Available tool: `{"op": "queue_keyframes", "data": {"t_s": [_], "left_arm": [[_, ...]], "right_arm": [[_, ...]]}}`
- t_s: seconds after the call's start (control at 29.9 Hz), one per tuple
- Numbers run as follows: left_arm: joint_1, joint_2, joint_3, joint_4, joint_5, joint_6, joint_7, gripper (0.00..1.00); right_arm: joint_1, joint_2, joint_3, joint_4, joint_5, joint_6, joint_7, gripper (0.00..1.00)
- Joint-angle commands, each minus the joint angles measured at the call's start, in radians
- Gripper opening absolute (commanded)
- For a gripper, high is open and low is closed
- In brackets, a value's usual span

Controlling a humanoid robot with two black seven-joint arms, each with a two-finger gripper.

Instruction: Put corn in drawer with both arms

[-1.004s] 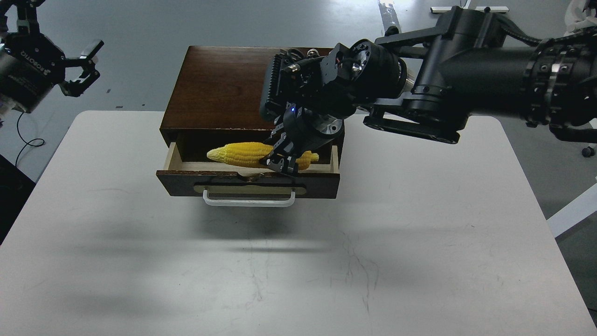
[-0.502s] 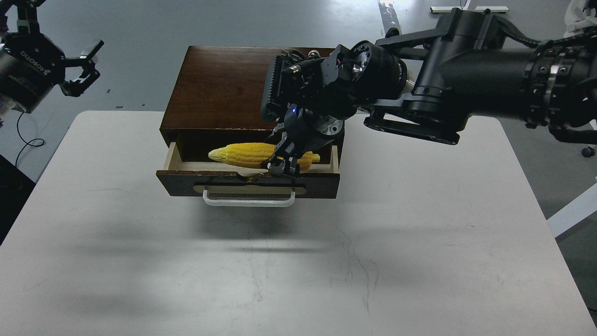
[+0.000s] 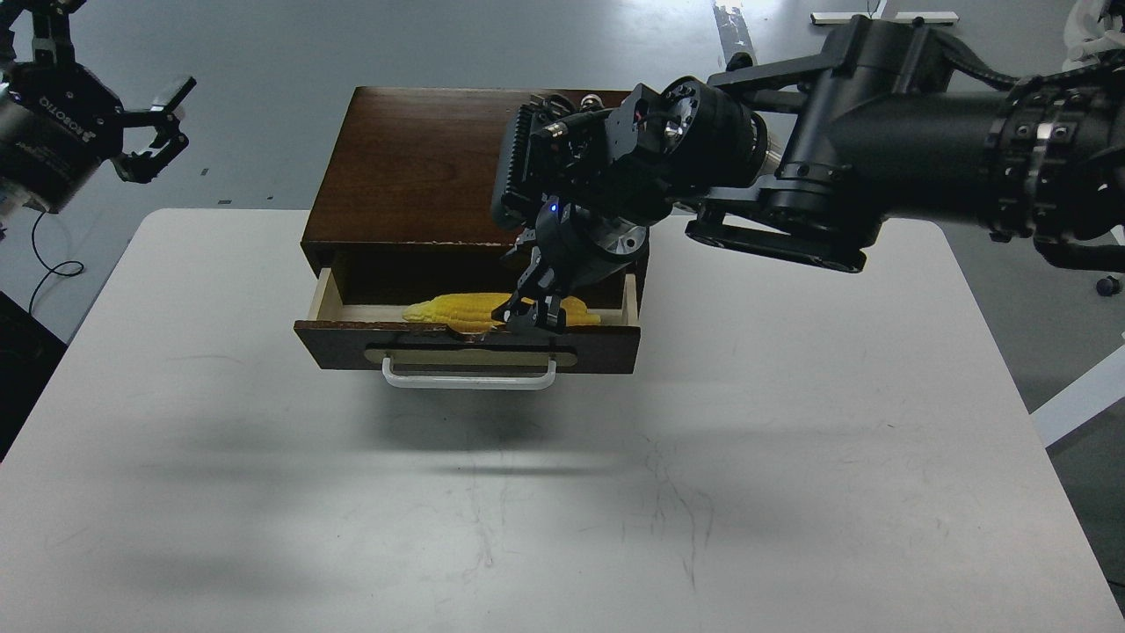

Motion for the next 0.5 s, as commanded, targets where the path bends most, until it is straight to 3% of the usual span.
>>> {"op": "queue_keyframes", "data": {"t_s": [0.0, 0.17, 0.3, 0.33, 0.4, 0.47], "left_arm": [[0.000, 0.000, -0.001, 0.000, 0.000, 0.000, 0.000, 0.99], [0.000, 0.000, -0.001, 0.000, 0.000, 0.000, 0.000, 0.99], [0.000, 0.000, -0.001, 0.000, 0.000, 0.000, 0.000, 0.99], [0.000, 0.000, -0.001, 0.000, 0.000, 0.000, 0.000, 0.99], [0.000, -0.002, 0.000, 0.000, 0.000, 0.000, 0.000, 0.99], [0.000, -0.003, 0.000, 0.000, 0.000, 0.000, 0.000, 0.99]], "right_arm": [[0.000, 0.000, 0.003, 0.003, 0.000, -0.002, 0.000, 0.58], [0.018, -0.003, 0.033, 0.006, 0.004, -0.005, 0.000, 0.58], [0.052, -0.075, 0.106, 0.008, 0.107, -0.002, 0.000, 0.59], [0.057, -0.086, 0.112, 0.008, 0.141, -0.002, 0.000, 0.63], [0.083, -0.141, 0.135, 0.006, 0.285, -0.002, 0.000, 0.82], [0.090, -0.194, 0.148, 0.006, 0.392, 0.000, 0.000, 0.94]]}}
